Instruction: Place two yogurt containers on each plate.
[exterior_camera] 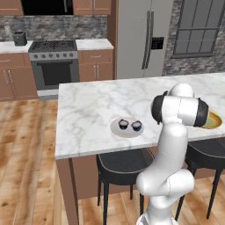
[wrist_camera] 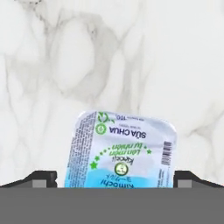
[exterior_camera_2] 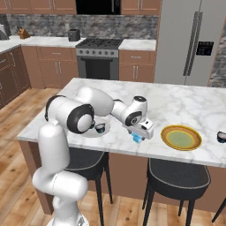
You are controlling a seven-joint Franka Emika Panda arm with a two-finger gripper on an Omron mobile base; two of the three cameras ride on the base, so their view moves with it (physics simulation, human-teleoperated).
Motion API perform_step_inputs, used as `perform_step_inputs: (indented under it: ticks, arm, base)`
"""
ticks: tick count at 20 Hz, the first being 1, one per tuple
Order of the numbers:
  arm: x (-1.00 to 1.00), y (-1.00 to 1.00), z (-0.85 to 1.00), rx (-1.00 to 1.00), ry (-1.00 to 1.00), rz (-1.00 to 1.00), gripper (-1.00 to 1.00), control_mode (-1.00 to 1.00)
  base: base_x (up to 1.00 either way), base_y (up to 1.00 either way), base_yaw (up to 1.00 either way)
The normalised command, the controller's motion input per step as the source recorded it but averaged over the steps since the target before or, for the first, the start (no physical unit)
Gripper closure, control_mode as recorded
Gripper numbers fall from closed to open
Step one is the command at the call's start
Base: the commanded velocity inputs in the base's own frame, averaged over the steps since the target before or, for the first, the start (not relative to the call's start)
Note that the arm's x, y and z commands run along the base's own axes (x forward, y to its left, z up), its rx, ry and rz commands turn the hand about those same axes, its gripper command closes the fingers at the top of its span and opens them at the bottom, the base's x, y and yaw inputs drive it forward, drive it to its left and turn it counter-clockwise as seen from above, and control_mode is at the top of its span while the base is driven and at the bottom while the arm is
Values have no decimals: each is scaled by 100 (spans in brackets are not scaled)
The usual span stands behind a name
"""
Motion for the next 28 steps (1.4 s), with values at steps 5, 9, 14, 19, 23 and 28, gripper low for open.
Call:
perform_step_inputs:
  ticks: [5, 9, 14, 19, 23, 28]
  arm:
    - [27, -5, -21, 0, 0, 0, -100, -100]
    - [16, -9, -18, 0, 0, 0, -100, -100]
    - [-17, -3, -19, 0, 0, 0, -100, -100]
    - [-5, -1, -10, 0, 0, 0, 100, -100]
    - [8, -23, 15, -1, -4, 0, 100, -100]
    - [15, -53, 44, -1, -1, 0, 100, -100]
  base:
    - [0, 0, 0]
    - [0, 0, 0]
    - [0, 0, 0]
    - [0, 0, 0]
    - [0, 0, 0]
    - [0, 0, 0]
